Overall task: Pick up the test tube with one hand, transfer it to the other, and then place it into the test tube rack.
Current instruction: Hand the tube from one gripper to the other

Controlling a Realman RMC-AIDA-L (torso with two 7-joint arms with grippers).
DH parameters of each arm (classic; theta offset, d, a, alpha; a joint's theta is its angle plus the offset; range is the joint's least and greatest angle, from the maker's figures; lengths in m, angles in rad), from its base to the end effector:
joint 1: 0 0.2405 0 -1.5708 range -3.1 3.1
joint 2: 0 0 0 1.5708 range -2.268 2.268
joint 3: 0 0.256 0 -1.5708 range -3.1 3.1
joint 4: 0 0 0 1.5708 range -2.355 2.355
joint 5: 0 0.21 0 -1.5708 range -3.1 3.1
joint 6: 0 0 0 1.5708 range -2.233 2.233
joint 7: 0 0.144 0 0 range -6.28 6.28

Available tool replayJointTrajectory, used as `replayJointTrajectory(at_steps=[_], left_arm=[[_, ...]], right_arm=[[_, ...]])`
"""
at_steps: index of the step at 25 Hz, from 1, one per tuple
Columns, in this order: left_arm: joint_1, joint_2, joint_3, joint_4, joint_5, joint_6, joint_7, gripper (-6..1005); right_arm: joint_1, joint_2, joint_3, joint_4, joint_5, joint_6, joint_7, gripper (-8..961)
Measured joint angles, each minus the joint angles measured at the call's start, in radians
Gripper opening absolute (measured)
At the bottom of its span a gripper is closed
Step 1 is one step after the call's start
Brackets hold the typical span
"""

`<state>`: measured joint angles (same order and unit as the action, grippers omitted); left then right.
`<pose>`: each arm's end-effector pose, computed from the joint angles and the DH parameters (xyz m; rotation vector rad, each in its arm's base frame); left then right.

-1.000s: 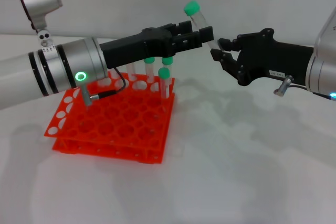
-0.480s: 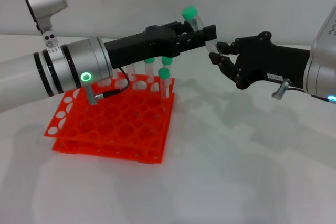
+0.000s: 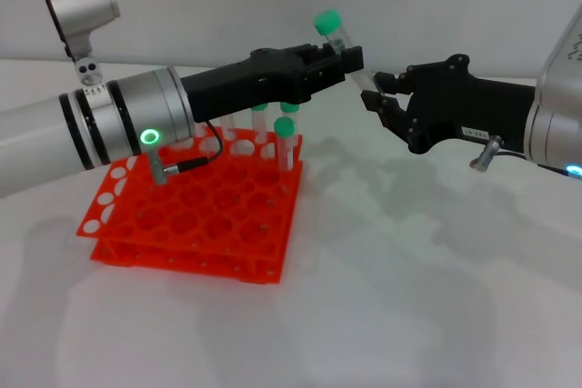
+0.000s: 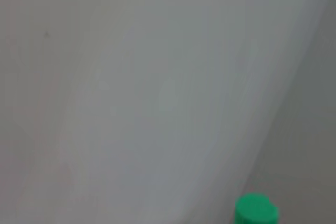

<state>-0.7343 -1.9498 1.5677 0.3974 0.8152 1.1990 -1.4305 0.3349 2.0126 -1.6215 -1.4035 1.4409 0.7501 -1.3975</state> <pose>-0.1671 0.4023 -0.0207 -2.5337 -0.8025 -1.1471 0.1288 0.3662 0.0012 -2.4542 0.1401 0.5151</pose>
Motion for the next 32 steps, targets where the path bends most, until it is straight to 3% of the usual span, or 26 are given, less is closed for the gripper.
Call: replayJointTrajectory(at_steps=[13, 23, 25, 32], left_arm=[[0.000, -0.006, -0.027, 0.012, 0.023, -0.008, 0.010, 193], [0.062, -0.021, -0.082, 0.078, 0.039, -0.010, 0.060, 193], [0.078, -0.024, -0.107, 0.088, 0.053, -0.009, 0.068, 193], [0.151, -0.033, -0.130, 0.170, 0.079, -0.009, 0.152, 193]], right_arm=[[0.003, 0.000, 0.001, 0.010, -0.022, -0.008, 0.001, 182], [-0.004, -0.002, 0.108, 0.112, -0.025, -0.013, 0.018, 173], [-0.004, -0.003, 0.140, 0.144, -0.027, -0.010, 0.024, 380], [-0.007, -0.003, 0.256, 0.255, -0.021, -0.009, 0.022, 530]])
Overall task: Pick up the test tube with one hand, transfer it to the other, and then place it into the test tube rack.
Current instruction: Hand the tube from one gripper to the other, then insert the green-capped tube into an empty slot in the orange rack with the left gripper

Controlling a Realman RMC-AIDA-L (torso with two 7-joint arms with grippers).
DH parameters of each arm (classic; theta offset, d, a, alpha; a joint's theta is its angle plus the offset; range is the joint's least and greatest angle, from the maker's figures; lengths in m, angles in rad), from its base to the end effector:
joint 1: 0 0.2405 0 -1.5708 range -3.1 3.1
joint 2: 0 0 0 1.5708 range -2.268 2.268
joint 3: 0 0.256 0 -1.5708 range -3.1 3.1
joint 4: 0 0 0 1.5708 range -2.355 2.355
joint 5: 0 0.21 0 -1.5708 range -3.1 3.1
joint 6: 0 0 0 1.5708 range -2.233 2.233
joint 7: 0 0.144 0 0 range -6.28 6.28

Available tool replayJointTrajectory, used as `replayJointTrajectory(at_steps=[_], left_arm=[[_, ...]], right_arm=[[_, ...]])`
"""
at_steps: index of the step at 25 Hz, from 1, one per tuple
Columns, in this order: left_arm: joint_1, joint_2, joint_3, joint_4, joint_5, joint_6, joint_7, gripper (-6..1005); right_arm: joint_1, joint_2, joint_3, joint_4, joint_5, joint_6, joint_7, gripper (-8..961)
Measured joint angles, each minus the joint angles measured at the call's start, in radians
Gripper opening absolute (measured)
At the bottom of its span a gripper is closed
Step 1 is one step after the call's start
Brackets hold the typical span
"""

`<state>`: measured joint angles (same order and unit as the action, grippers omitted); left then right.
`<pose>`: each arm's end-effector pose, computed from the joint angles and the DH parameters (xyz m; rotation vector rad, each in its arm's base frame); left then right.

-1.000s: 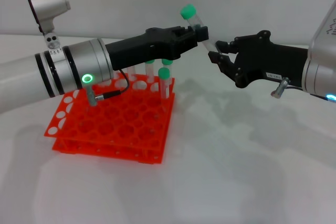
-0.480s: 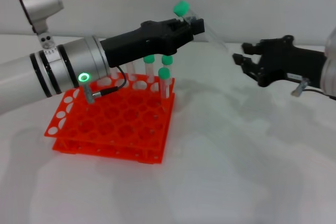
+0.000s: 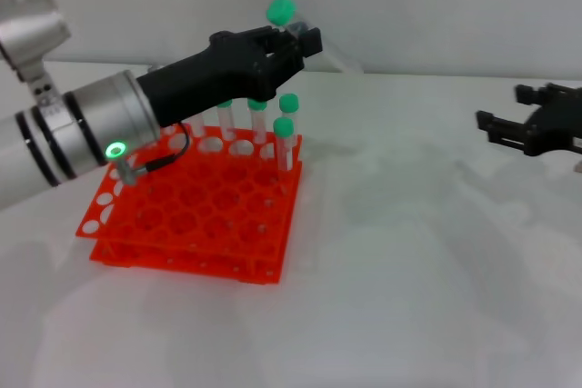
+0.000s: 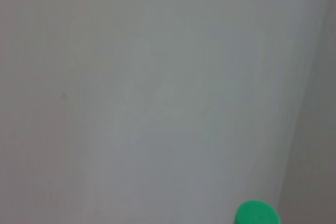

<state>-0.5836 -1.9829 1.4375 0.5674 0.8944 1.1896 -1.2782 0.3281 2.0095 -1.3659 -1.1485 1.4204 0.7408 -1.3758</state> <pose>-0.1827 0.3893 -0.0019 -2.4146 -0.5688 -1.1642 0.2317 0.3917 0.0379 -2.2365 0.5488 0.4107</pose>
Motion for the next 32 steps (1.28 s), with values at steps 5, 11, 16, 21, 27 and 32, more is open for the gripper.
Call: replayJointTrajectory(at_steps=[5, 11, 16, 21, 27, 32], left_arm=[[0.155, -0.026, -0.011, 0.160, 0.000, 0.002, 0.058, 193], [0.317, -0.086, -0.122, 0.301, 0.061, -0.004, 0.063, 193], [0.382, -0.093, -0.172, 0.311, 0.071, -0.016, 0.044, 192], [0.385, -0.095, -0.183, 0.274, 0.073, -0.066, 0.042, 192], [0.307, -0.092, -0.176, 0.173, 0.086, -0.126, 0.029, 192], [0.255, -0.091, -0.176, 0.098, 0.096, -0.157, 0.029, 192]], right_arm=[[0.001, 0.000, 0.031, 0.040, 0.002, -0.002, -0.007, 653], [0.008, 0.000, 0.037, 0.056, -0.003, -0.005, -0.008, 842], [0.010, 0.000, 0.037, 0.057, -0.003, 0.000, -0.011, 853], [0.021, 0.000, 0.031, 0.058, -0.003, 0.001, -0.011, 853], [0.024, 0.001, 0.027, 0.057, -0.003, 0.005, -0.002, 852], [0.025, 0.003, 0.026, 0.058, 0.003, 0.005, 0.000, 852]])
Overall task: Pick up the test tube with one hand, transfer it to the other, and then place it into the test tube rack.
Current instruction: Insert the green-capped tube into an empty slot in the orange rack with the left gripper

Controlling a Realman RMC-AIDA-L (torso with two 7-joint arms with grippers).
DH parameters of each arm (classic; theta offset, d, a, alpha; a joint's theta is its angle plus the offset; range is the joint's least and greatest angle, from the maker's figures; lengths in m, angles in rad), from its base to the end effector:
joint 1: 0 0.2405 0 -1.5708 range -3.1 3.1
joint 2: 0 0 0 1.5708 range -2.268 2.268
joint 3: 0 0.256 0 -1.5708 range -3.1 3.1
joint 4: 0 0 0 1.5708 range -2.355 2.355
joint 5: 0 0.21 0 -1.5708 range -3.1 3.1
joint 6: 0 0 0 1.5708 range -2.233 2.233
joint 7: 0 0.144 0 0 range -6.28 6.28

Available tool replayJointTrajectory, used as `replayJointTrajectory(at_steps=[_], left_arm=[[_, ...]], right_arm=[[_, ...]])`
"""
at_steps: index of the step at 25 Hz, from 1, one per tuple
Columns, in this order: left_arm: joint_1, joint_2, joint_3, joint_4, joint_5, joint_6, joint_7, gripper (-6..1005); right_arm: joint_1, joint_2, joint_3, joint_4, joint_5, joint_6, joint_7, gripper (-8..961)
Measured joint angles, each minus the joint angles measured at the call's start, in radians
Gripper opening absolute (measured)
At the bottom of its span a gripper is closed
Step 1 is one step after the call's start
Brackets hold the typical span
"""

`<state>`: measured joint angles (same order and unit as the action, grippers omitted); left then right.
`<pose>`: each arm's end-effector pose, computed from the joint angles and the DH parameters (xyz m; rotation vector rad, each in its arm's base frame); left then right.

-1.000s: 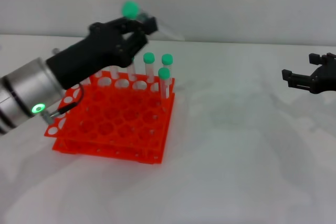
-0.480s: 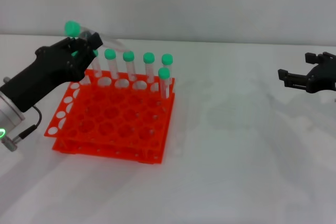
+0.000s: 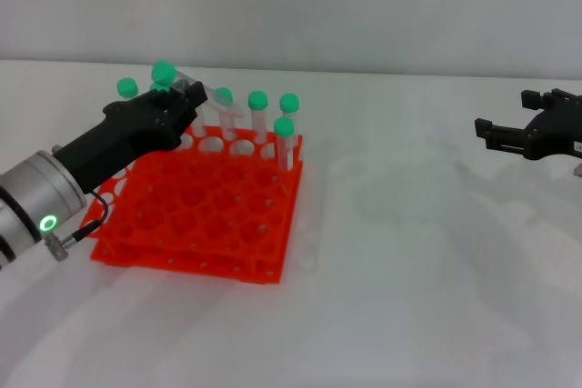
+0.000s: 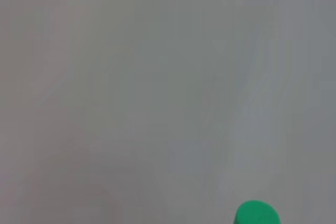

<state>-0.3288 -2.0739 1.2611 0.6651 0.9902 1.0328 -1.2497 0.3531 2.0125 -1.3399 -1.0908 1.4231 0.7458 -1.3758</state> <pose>-0.2691 0.3551 0.0043 -2.0798 -0.8046 -1.0025 0.2393 0.3955 0.0348 -2.2312 0.6001 0.4109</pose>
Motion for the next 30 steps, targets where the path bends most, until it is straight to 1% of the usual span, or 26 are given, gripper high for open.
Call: replayJointTrajectory(at_steps=[4, 15, 22, 30], left_arm=[[-0.006, -0.004, 0.009, -0.007, 0.014, -0.033, 0.001, 192], [0.005, -0.008, 0.054, -0.035, 0.016, -0.027, 0.006, 192], [0.023, -0.009, 0.055, -0.036, 0.014, -0.033, 0.006, 193], [0.021, -0.009, 0.055, -0.042, 0.013, -0.063, 0.007, 192]], right_arm=[[0.006, 0.000, -0.001, 0.001, 0.000, 0.000, 0.005, 851], [0.036, -0.002, -0.007, 0.006, -0.007, -0.006, 0.024, 851], [0.049, -0.003, -0.008, 0.009, -0.008, -0.002, 0.027, 850], [0.050, -0.003, -0.020, 0.010, -0.009, 0.001, 0.043, 850]])
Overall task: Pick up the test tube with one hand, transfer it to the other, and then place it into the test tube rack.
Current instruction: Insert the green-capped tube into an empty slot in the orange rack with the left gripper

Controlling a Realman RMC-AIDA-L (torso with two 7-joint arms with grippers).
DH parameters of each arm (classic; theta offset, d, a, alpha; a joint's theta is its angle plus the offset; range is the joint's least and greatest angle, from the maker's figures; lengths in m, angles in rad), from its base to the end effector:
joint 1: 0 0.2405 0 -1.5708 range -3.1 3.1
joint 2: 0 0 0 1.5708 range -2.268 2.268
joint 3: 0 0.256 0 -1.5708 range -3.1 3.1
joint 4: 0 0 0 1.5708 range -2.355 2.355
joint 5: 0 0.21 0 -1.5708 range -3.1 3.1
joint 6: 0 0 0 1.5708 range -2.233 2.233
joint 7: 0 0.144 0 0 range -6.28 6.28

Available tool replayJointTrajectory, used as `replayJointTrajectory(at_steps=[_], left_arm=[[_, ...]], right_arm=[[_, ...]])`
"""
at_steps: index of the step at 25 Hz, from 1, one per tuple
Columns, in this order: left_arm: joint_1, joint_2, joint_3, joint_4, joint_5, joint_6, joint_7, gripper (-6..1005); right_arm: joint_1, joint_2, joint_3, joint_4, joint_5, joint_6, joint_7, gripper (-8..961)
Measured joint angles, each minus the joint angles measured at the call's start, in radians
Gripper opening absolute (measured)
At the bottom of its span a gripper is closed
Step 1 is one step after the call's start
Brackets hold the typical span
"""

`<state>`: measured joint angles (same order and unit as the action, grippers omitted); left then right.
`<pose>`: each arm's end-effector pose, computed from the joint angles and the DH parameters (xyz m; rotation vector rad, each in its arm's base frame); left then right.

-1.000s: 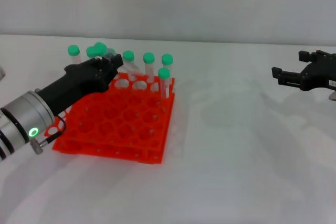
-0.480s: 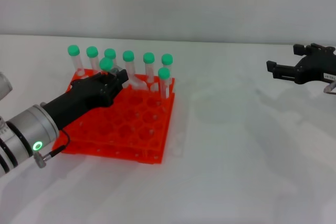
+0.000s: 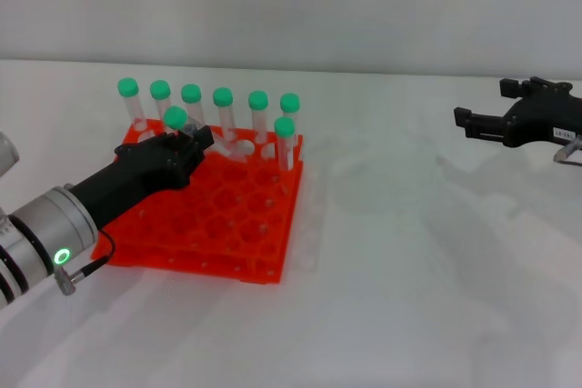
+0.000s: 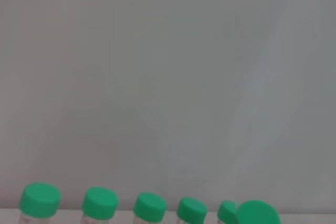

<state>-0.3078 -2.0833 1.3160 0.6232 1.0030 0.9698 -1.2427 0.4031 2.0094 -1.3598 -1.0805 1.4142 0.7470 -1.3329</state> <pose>-0.2864 0.3429 -0.0185 -2.0972 -0.8952 -0.8977 0.2215 0.4048 0.0288 -2.2647 0.5928 0.4324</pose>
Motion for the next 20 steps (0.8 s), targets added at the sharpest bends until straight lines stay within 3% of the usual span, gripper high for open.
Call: replayJointTrajectory(at_steps=[11, 20], left_arm=[[-0.026, 0.003, 0.000, -0.026, 0.008, -0.003, 0.000, 193], [-0.098, 0.007, 0.000, -0.098, 0.013, -0.045, 0.000, 193]], right_arm=[[-0.002, 0.001, -0.002, 0.001, 0.000, 0.000, 0.006, 849], [-0.001, 0.002, -0.004, 0.001, 0.000, 0.000, 0.006, 848]])
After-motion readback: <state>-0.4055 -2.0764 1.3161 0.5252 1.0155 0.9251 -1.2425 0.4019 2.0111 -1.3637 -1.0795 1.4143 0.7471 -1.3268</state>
